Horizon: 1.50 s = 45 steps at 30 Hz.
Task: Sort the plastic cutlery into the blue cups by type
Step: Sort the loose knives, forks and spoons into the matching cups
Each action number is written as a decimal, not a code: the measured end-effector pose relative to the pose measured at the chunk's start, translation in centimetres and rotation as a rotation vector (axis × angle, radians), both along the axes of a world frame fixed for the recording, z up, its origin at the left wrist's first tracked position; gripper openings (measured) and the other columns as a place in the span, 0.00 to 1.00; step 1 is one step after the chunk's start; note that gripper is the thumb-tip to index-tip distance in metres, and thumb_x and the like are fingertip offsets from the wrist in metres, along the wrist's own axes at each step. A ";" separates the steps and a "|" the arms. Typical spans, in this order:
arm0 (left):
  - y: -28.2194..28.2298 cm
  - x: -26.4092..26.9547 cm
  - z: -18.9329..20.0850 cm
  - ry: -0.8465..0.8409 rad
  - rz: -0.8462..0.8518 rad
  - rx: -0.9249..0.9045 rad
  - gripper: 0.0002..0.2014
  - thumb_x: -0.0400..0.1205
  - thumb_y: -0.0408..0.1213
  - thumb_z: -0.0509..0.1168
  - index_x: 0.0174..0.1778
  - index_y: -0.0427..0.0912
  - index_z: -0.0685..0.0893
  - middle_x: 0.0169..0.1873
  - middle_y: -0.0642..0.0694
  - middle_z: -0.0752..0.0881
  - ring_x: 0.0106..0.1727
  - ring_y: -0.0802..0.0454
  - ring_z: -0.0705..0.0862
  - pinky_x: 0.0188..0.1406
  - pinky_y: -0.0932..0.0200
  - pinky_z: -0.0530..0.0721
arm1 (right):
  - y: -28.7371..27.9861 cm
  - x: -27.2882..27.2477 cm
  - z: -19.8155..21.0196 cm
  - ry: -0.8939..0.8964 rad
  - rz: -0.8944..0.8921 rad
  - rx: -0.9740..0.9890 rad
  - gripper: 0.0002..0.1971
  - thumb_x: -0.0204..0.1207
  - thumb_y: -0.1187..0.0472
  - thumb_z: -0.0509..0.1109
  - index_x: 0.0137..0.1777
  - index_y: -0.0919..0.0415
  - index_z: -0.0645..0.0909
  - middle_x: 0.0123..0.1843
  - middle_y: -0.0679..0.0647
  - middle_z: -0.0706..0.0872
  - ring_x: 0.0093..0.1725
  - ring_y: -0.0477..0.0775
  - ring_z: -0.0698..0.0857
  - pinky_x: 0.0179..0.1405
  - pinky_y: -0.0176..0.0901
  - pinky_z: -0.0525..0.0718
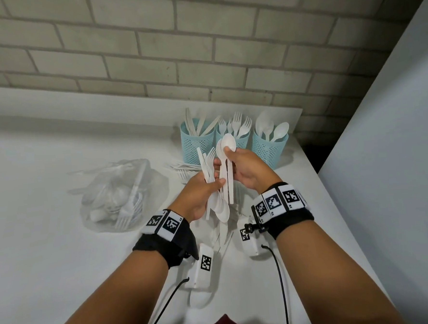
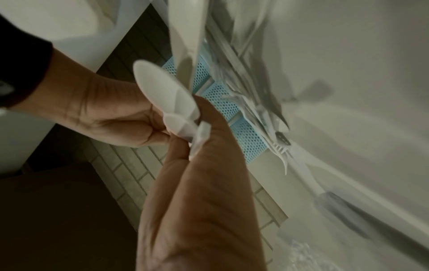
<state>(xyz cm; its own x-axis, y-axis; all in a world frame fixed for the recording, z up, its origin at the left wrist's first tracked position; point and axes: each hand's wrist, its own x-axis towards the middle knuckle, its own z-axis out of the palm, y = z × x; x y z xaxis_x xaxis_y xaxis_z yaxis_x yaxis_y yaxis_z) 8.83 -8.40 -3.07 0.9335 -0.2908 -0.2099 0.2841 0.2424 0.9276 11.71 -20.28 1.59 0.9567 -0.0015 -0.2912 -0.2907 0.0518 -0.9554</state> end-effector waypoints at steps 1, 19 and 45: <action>0.1 0.1 0.0 0.002 -0.004 0.006 0.18 0.81 0.24 0.62 0.68 0.34 0.77 0.61 0.32 0.83 0.59 0.39 0.83 0.66 0.43 0.79 | 0.0 0.2 0.1 0.003 -0.015 0.004 0.12 0.86 0.58 0.56 0.62 0.64 0.76 0.47 0.60 0.87 0.43 0.58 0.86 0.49 0.54 0.86; -1.2 1.1 0.6 -0.010 0.032 -0.093 0.08 0.83 0.25 0.60 0.57 0.35 0.72 0.46 0.41 0.88 0.42 0.48 0.88 0.39 0.56 0.89 | -6.7 4.7 5.7 -0.437 -0.646 0.222 0.15 0.84 0.72 0.54 0.68 0.69 0.68 0.41 0.56 0.81 0.36 0.49 0.84 0.40 0.39 0.86; 0.8 1.7 1.9 0.049 0.141 -0.408 0.18 0.84 0.24 0.56 0.71 0.37 0.70 0.59 0.40 0.83 0.57 0.47 0.84 0.52 0.53 0.83 | -5.0 2.8 3.4 -0.497 -0.037 -0.179 0.07 0.77 0.67 0.69 0.53 0.58 0.82 0.46 0.54 0.88 0.43 0.48 0.87 0.44 0.35 0.86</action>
<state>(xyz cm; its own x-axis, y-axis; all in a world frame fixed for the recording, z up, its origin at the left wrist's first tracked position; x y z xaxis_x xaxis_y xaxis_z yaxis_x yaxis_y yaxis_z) 10.50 -7.58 -1.15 0.9618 -0.2297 -0.1492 0.2634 0.6263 0.7338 14.50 -25.28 5.01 0.9776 -0.0458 0.2055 0.1986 -0.1233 -0.9723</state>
